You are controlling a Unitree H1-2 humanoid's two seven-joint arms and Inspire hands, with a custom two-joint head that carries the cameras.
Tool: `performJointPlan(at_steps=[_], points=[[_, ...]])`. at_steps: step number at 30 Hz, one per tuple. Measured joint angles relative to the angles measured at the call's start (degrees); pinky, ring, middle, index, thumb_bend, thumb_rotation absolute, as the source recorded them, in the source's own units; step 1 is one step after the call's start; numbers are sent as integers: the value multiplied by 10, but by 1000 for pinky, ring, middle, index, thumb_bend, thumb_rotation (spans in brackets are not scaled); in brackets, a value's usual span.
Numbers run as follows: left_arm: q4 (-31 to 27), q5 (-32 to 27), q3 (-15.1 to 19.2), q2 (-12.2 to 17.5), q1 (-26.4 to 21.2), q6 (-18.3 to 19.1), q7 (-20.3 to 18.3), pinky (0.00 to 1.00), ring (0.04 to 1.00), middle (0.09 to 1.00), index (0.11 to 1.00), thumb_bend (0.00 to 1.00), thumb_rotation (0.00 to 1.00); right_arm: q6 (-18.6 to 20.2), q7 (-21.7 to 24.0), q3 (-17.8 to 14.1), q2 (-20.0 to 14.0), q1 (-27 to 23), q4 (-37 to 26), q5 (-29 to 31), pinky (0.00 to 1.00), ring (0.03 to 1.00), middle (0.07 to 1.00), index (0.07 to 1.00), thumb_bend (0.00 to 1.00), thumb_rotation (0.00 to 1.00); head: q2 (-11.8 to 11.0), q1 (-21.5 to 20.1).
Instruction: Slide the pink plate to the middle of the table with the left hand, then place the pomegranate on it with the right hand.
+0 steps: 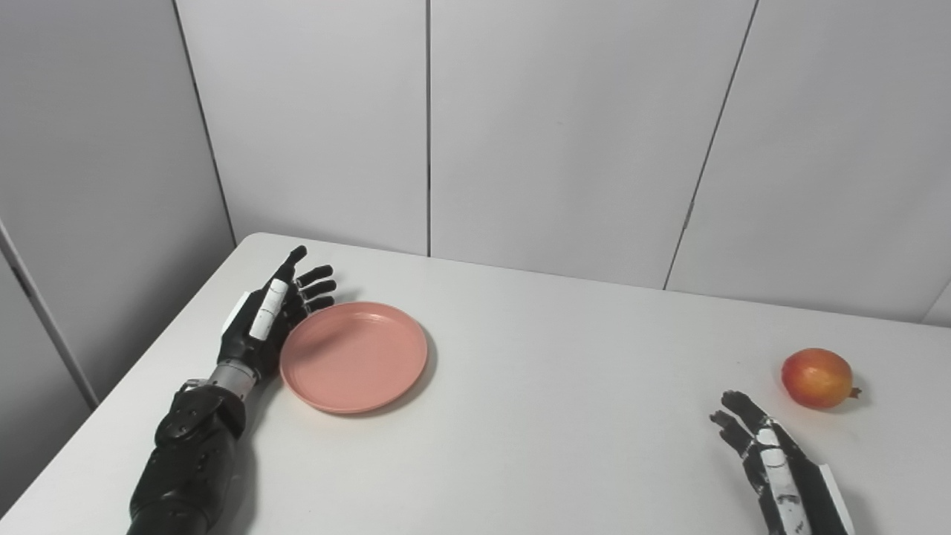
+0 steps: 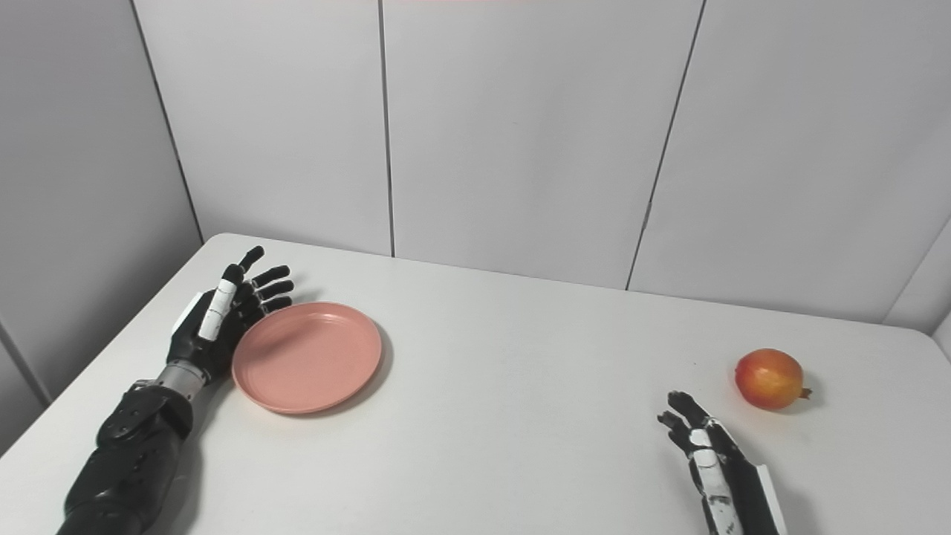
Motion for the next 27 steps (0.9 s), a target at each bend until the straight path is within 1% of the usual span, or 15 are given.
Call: performJointPlan(at_steps=[2, 7, 12, 13, 15, 17, 20, 25, 27], points=[[-11, 4, -7, -5, 4, 5, 3, 768, 791, 808, 911, 913, 753, 5, 0, 0, 1, 0, -2, 0, 907, 843, 866, 791, 798, 814, 2, 0], [-28, 18, -18, -15, 9, 9, 19, 781, 805, 817, 915, 904, 763, 12, 0, 0, 1, 0, -2, 0, 903, 842, 868, 795, 804, 816, 4, 0], [-41, 50, -32, -26, 11, 12, 51, 765, 792, 802, 903, 958, 783, 15, 1, 0, 2, 1, -2, 0, 899, 837, 864, 789, 800, 813, 5, -1], [-46, 56, -35, -30, 12, 15, 59, 764, 791, 800, 901, 958, 787, 16, 0, 0, 2, 1, -3, 0, 898, 836, 864, 789, 797, 812, 5, -2], [-58, 68, -42, -36, 15, 28, 75, 773, 793, 803, 909, 920, 798, 18, 0, 0, 2, 1, -3, 0, 897, 833, 859, 787, 790, 806, 6, -3], [-66, 79, -47, -45, 16, 33, 90, 775, 791, 798, 914, 902, 797, 19, 1, 0, 2, 1, -3, 0, 896, 833, 858, 786, 787, 807, 5, -4], [-76, 82, -50, -52, 18, 44, 107, 776, 789, 790, 915, 881, 791, 19, 0, 0, 3, 1, -3, -1, 893, 832, 856, 787, 781, 806, 6, -4], [-94, 85, -51, -64, 23, 65, 126, 767, 795, 798, 921, 902, 789, 20, 0, 0, 4, 1, -4, -1, 898, 830, 853, 786, 779, 806, 8, -8], [-103, 86, -52, -69, 24, 77, 135, 755, 781, 788, 915, 906, 794, 21, 0, 0, 5, 1, -4, -1, 900, 829, 853, 787, 783, 806, 8, -10]])
